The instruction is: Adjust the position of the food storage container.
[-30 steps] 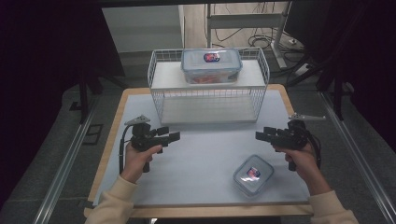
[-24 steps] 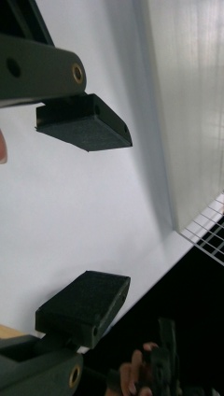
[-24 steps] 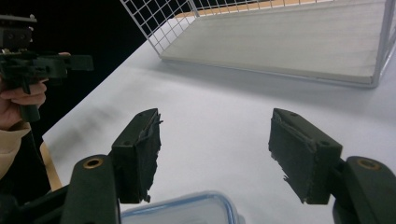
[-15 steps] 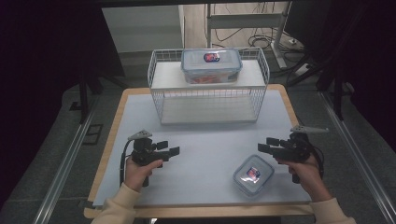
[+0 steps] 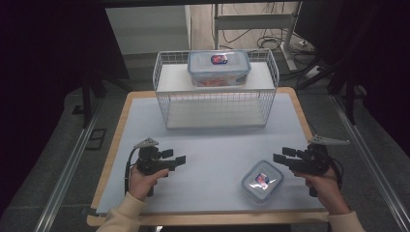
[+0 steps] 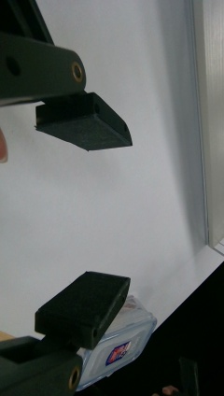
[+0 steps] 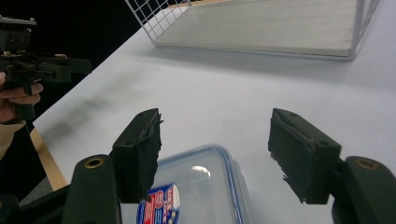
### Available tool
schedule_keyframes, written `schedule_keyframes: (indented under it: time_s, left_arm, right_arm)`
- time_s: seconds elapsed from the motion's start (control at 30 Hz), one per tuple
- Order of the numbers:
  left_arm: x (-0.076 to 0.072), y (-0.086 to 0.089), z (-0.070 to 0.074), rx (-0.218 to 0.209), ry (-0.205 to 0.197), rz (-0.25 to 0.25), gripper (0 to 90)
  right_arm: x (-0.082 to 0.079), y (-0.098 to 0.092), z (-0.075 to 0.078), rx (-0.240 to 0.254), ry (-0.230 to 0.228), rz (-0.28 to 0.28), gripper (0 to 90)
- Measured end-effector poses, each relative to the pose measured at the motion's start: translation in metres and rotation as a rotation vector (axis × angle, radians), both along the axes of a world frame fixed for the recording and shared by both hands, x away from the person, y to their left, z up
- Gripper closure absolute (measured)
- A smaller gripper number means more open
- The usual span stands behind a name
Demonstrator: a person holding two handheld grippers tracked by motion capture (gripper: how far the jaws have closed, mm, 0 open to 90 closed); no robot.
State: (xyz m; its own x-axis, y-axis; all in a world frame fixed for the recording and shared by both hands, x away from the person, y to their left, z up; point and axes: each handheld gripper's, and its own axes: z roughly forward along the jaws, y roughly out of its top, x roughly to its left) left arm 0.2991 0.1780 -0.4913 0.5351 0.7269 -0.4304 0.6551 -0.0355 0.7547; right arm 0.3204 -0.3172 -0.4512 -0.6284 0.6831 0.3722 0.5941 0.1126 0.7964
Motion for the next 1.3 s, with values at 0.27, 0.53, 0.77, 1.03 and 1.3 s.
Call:
schedule_keyframes:
  time_s: [0.27, 0.53, 0.77, 1.03, 1.3]
  left_arm:
    - [-0.002, 0.005, -0.003, 0.002, 0.009, 0.008, 28.2]
    - [0.0, 0.005, -0.005, 0.027, 0.041, 0.017, 28.3]
    - [0.0, 0.006, -0.005, 0.024, 0.046, 0.017, 28.3]
    - [0.001, 0.005, -0.006, 0.025, 0.051, 0.017, 28.4]
    - [0.0, 0.004, -0.006, 0.008, 0.057, 0.011, 28.4]
  right_arm:
    - [-0.025, -0.025, -0.01, -0.036, 0.016, -0.036, 43.5]
    - [-0.051, -0.028, -0.034, -0.178, 0.071, 0.051, 74.8]
    - [-0.059, -0.018, -0.039, -0.261, 0.079, 0.143, 89.0]
    - [-0.068, 0.006, -0.052, -0.328, 0.099, 0.271, 89.1]
    - [-0.067, 0.012, -0.056, -0.332, 0.093, 0.291, 89.1]
